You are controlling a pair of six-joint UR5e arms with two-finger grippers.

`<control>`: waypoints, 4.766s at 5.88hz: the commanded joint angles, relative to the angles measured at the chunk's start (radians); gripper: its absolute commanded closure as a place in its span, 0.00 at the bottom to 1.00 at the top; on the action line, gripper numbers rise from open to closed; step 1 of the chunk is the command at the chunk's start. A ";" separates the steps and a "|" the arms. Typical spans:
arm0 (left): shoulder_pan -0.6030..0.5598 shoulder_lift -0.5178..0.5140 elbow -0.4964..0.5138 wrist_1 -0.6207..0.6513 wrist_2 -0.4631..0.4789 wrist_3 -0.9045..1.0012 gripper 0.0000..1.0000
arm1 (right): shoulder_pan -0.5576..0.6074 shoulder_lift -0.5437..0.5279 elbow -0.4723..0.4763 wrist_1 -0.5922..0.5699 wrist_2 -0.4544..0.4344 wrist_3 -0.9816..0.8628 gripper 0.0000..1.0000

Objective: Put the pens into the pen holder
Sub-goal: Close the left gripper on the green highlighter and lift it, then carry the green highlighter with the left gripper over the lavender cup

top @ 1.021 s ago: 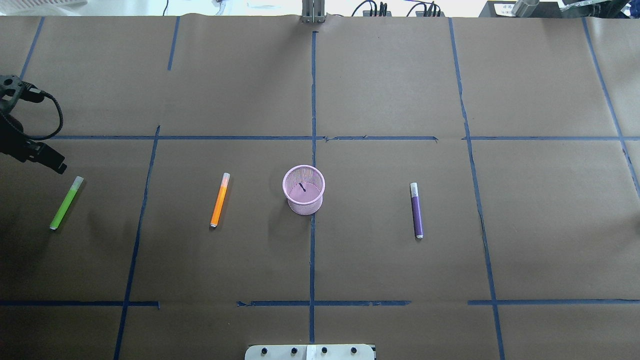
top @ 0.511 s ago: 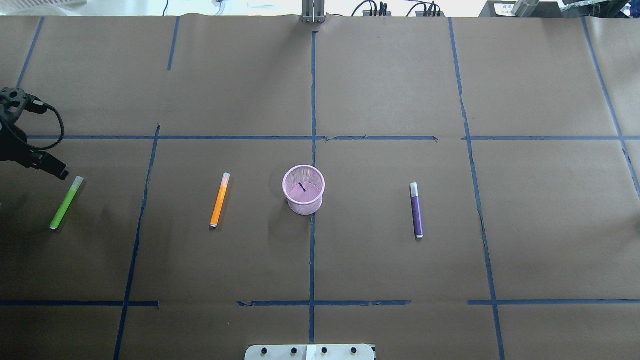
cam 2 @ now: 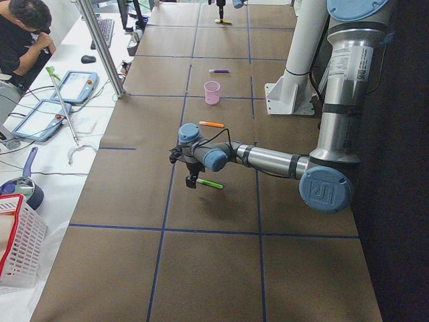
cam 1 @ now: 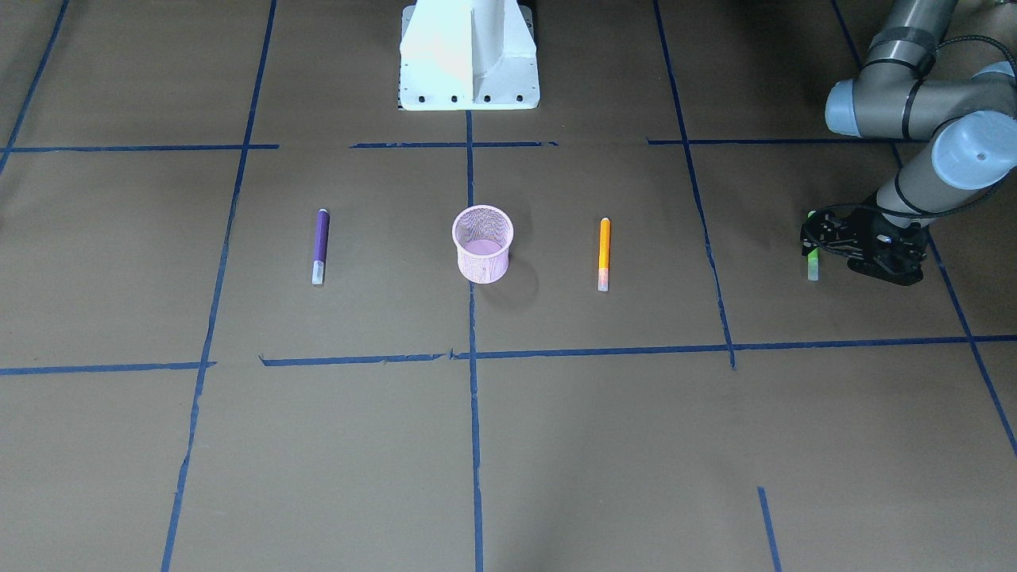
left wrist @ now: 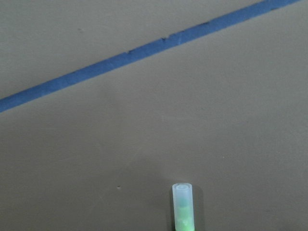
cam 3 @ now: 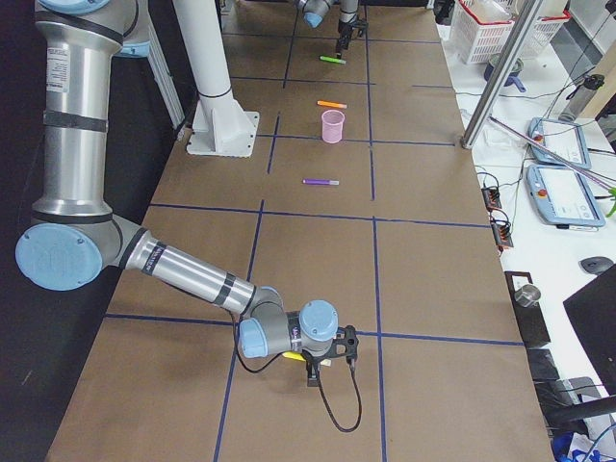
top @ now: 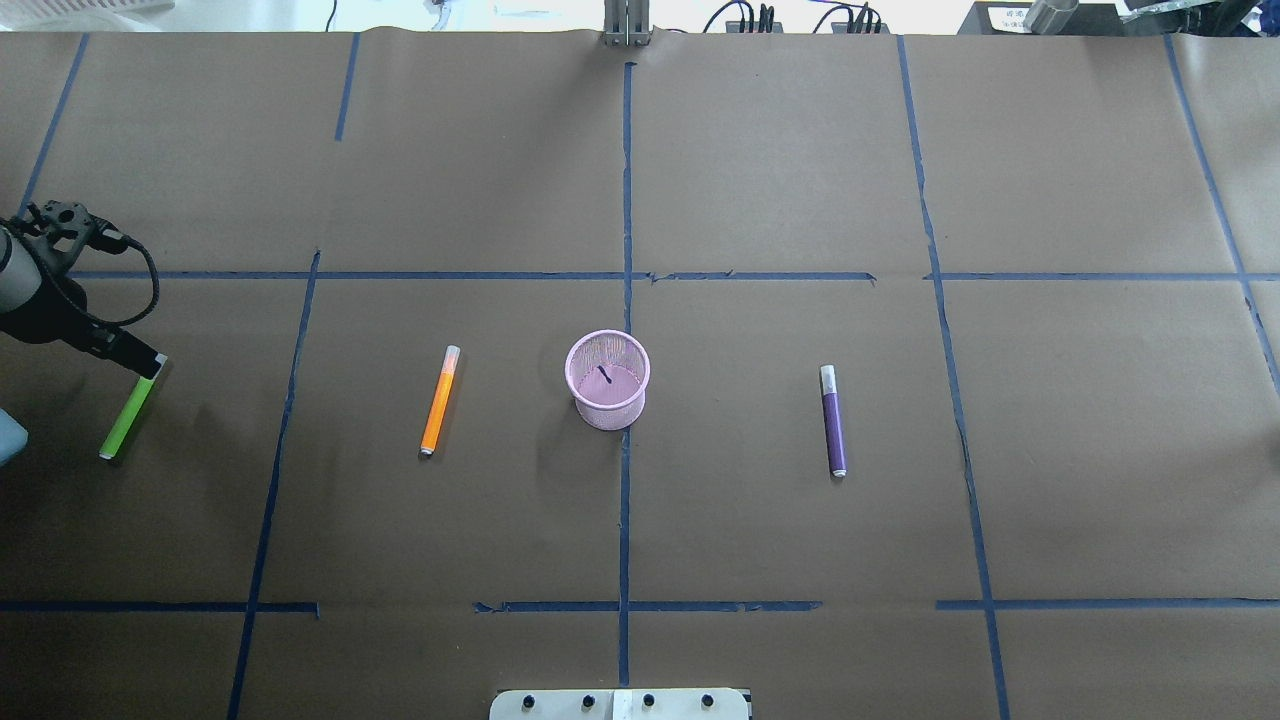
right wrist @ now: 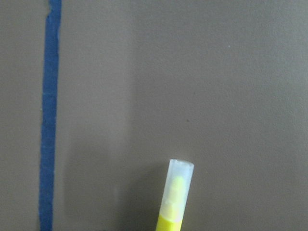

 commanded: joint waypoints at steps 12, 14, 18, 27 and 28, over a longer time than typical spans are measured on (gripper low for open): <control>0.019 0.000 0.051 -0.138 0.011 -0.055 1.00 | 0.000 0.000 -0.001 0.000 0.003 0.000 0.00; 0.001 0.000 -0.077 -0.082 -0.013 -0.044 1.00 | 0.000 0.000 0.001 0.000 0.004 0.000 0.00; -0.025 -0.301 -0.389 0.544 0.008 0.017 1.00 | 0.000 0.000 0.001 0.000 0.004 0.000 0.00; 0.360 -0.589 -0.230 -0.033 0.432 -0.469 1.00 | 0.002 -0.009 0.004 0.006 0.013 0.002 0.00; 0.360 -0.594 -0.214 -0.138 0.442 -0.524 1.00 | 0.002 -0.011 0.007 0.006 0.013 0.002 0.00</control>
